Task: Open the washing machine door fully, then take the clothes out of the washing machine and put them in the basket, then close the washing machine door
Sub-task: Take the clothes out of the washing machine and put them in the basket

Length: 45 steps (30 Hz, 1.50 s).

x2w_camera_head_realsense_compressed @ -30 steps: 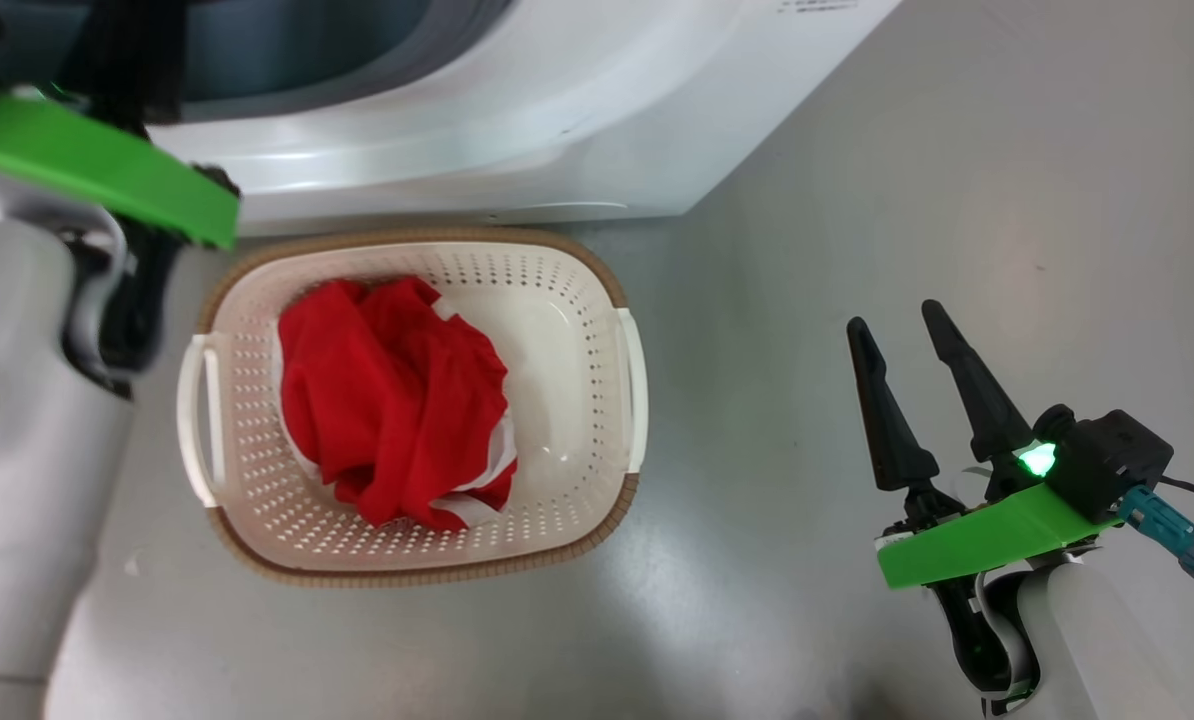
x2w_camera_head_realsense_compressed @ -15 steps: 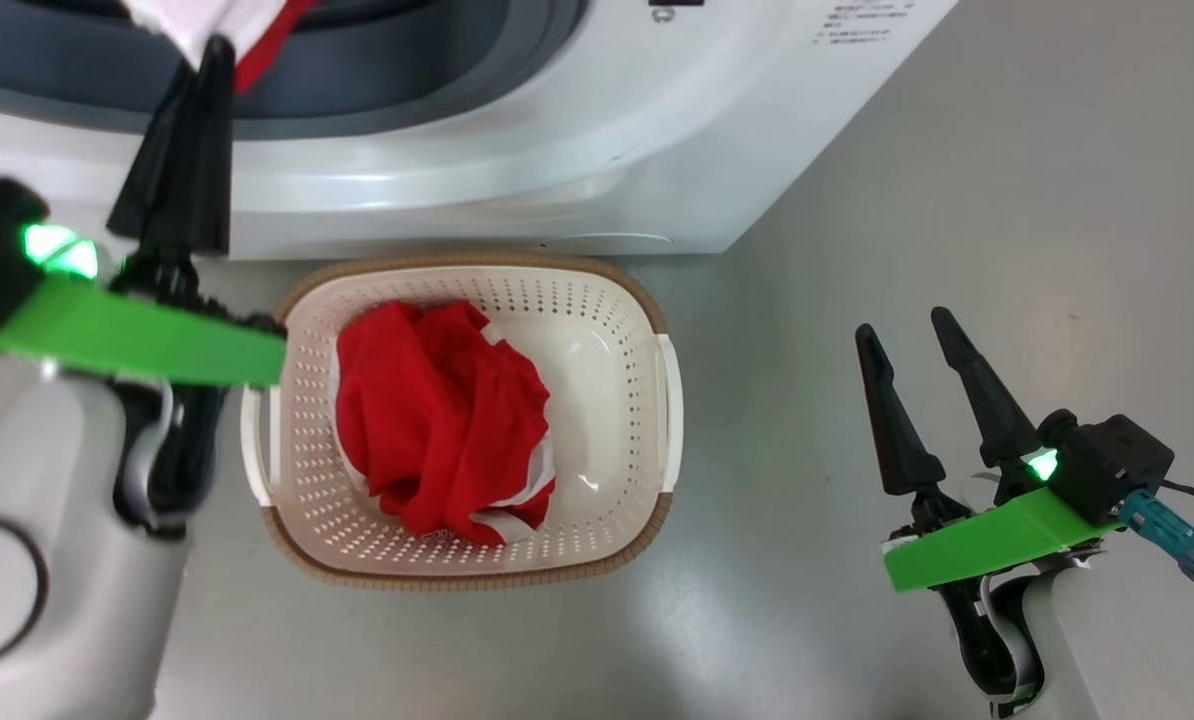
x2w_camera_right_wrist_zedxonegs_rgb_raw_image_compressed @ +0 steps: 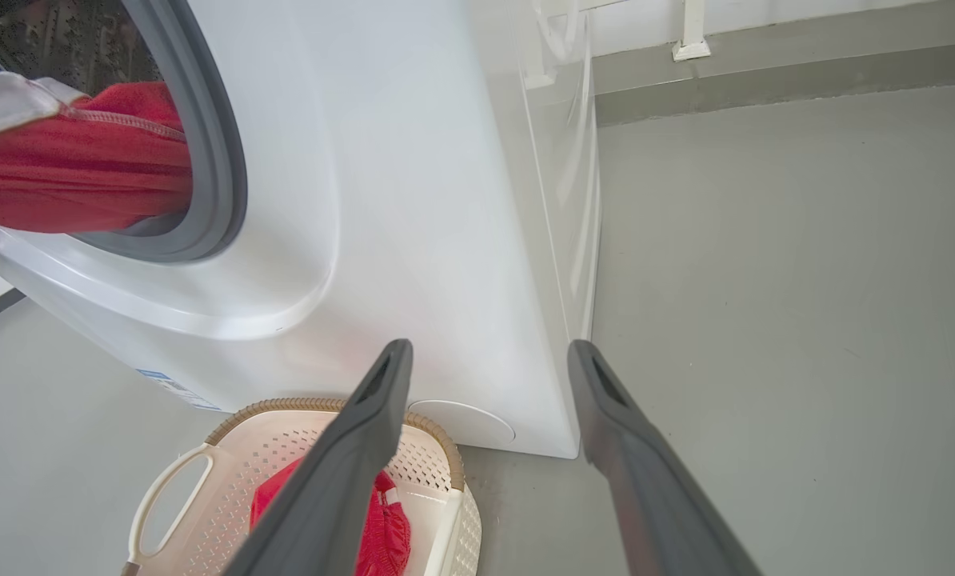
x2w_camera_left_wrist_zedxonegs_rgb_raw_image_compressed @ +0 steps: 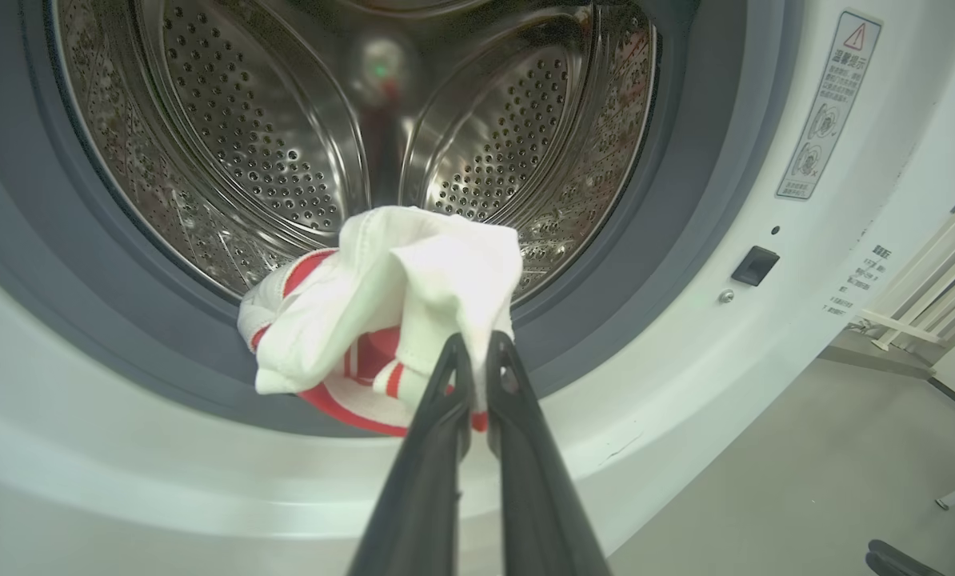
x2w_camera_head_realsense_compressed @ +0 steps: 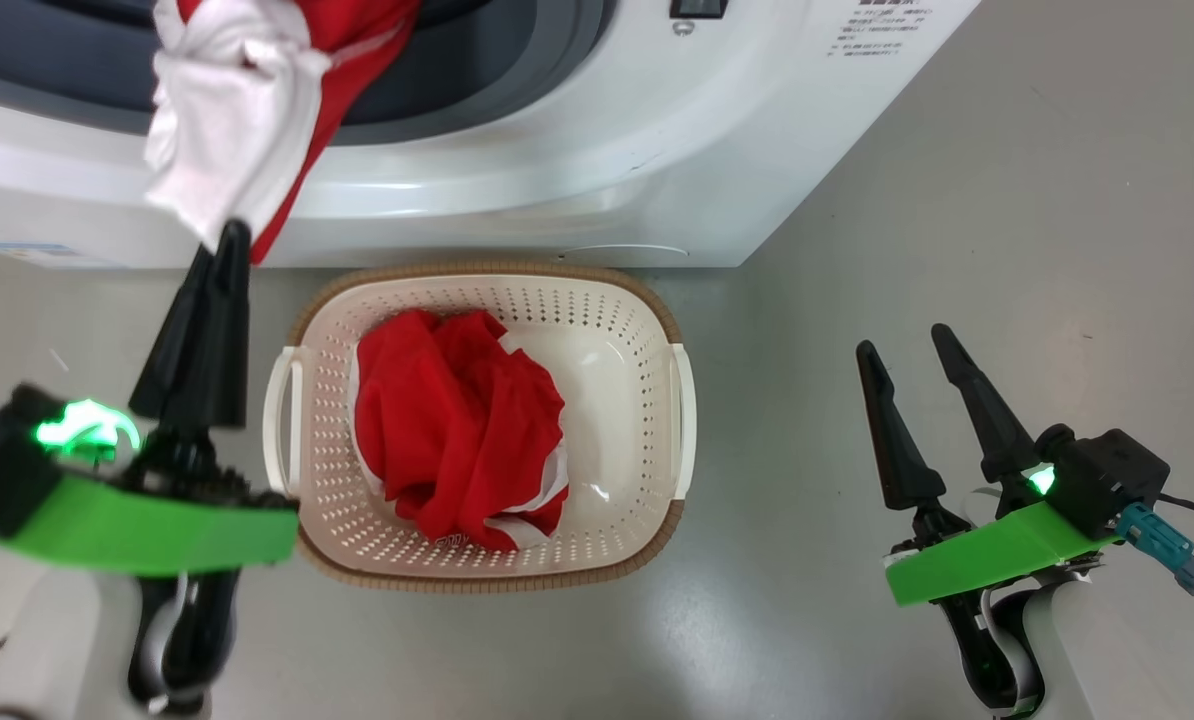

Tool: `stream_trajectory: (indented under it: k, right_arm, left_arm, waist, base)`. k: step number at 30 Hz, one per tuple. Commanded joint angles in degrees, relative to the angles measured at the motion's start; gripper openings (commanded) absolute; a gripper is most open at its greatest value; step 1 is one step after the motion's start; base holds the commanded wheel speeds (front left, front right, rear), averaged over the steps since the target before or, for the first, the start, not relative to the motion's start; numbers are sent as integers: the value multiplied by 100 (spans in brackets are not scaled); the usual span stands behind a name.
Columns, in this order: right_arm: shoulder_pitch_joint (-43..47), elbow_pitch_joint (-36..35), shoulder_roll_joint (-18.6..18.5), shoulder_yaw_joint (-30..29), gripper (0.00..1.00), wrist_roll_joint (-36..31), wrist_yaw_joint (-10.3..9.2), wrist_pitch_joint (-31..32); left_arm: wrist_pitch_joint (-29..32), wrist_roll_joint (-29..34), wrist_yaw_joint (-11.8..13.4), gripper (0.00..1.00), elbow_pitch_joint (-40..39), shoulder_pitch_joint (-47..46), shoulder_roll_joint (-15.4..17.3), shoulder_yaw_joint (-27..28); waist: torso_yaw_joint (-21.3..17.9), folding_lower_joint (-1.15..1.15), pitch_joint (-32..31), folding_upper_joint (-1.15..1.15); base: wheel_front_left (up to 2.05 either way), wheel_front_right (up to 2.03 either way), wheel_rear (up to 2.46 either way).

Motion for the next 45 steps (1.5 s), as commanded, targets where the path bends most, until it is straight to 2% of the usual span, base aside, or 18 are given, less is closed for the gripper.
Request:
stream_trajectory:
  k: [1,10,18,20,21,22,23,24,32,45]
  right_arm:
    - [145,-123,1,123,100,-68,36,-36]
    - [151,-116,1,99,100,-88,36,-36]
    - [126,-122,1,106,100,-108,36,-36]
    - [110,-124,1,120,100,-113,36,-36]
    - [102,-126,1,123,100,-114,36,-36]
    - [97,-129,1,119,100,-115,36,-36]
    - [97,-129,1,119,100,-115,36,-36]
    - [96,-134,1,113,100,-114,36,-36]
    - [68,-155,1,109,100,-102,36,-36]
    - [108,-141,1,76,100,-123,36,-36]
  left_arm:
    - [-29,34,-32,0,-244,198,157,268]
    - [-29,10,-32,0,-885,1179,165,429]
    - [-29,3,-32,0,-670,1287,116,200]
    - [-29,32,-32,53,-546,1205,130,148]
    - [-29,44,-32,85,-512,1162,128,144]
    - [-29,45,-32,96,-483,1127,125,142]
    - [-29,45,-32,96,-483,1127,125,142]
    - [-29,44,-32,100,-456,1097,131,137]
    - [-29,67,-32,100,-153,881,198,57]
    - [-29,273,-32,100,201,867,44,269]
  waist:
    - [-2,0,13,0]
    - [14,0,27,0]
    - [48,0,63,0]
    - [34,0,82,0]
    - [26,0,90,0]
    - [18,0,99,0]
    - [18,0,99,0]
    - [12,0,109,0]
    - [-22,0,205,0]
    - [-7,0,112,0]
  base:
    - [0,0,0]
    - [0,0,0]
    - [0,0,0]
    - [0,0,0]
    - [0,0,0]
    - [0,0,0]
    - [0,0,0]
    - [0,0,0]
    - [0,0,0]
    - [0,0,0]
